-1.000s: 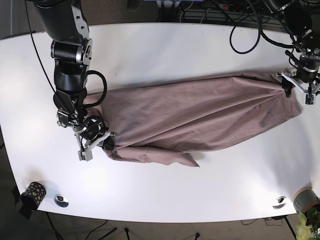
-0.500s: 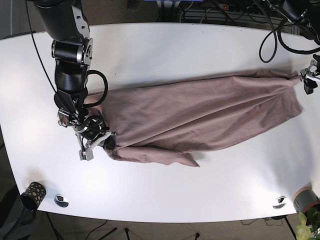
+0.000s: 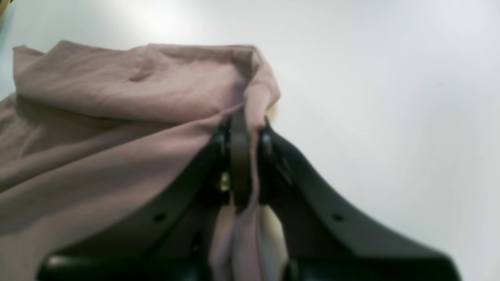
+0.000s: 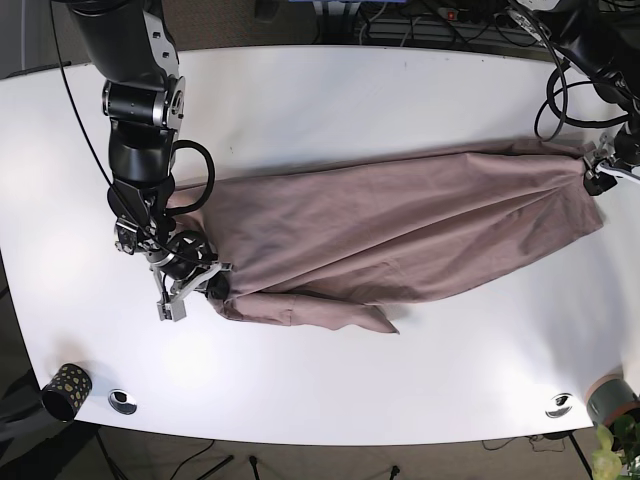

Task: Fold the T-shirt properly
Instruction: 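Release and regrasp the shirt edge with the left gripper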

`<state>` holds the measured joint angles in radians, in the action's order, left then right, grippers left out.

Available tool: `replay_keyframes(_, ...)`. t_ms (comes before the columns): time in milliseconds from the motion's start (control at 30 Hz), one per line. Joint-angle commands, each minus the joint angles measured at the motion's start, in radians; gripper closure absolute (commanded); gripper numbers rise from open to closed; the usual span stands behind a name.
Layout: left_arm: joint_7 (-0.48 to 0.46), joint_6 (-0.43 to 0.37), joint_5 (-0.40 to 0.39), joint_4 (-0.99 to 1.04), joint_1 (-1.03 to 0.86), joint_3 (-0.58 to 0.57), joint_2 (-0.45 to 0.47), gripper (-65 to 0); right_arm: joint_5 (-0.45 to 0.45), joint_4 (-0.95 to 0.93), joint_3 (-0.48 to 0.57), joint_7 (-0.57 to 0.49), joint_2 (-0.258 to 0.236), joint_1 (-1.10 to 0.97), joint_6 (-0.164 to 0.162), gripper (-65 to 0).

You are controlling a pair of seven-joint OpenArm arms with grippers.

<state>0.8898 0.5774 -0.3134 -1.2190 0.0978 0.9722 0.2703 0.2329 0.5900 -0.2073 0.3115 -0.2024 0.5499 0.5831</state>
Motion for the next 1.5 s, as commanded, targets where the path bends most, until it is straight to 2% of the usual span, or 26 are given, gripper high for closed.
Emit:
replay_keyframes(0,-0.021,0.006,-0.016,0.021,0.029,-0.023,0.024,-44.6,0.015,0.020,-0.001,-0.021,-0.009,0.031,0.010,0.0)
replay_keyframes(233,-0.021,0.006,-0.016,0.155,0.076,-0.062,0.030,-44.6,0.021,0.020,-0.004,-0.021,-0.009,0.031,0.010,0.0)
replay_keyframes(567,-0.007,0.006,-0.016,0.190,0.093,-0.166,0.025,-43.2,0.023,0.020,-0.005,-0.021,-0.009,0.029,0.010,0.0)
replay_keyframes(800,-0.008,0.006,-0.016,0.192,0.093,-0.192,0.024,-24.6,0.023,0.020,-0.005,-0.021,-0.009,0.029,0.015,0.0)
replay_keyframes(900,-0.016,0.005,-0.016,0.192,0.093,-0.190,0.025,-12.4,0.023,0.021,-0.002,-0.021,-0.009,0.029,0.015,0.0)
replay_keyframes(967,-0.039,0.000,-0.013,0.189,0.093,-0.190,0.025,-1.1,0.023,0.021,-0.002,-0.021,-0.009,0.029,0.015,0.0)
replay_keyframes(1167,-0.076,-0.060,-0.011,0.183,0.087,-0.190,0.030,-0.8,0.023,0.032,-0.002,-0.019,-0.009,0.029,0.016,0.0)
replay_keyframes(1233,-0.073,-0.058,-0.011,0.155,0.087,-0.189,0.030,-0.8,0.024,0.061,-0.002,-0.016,-0.009,0.022,0.016,0.0)
replay_keyframes(1467,-0.065,-0.064,-0.010,-0.107,0.016,-0.197,0.024,-0.8,0.024,0.364,-0.007,0.143,-0.009,-0.092,0.016,0.0)
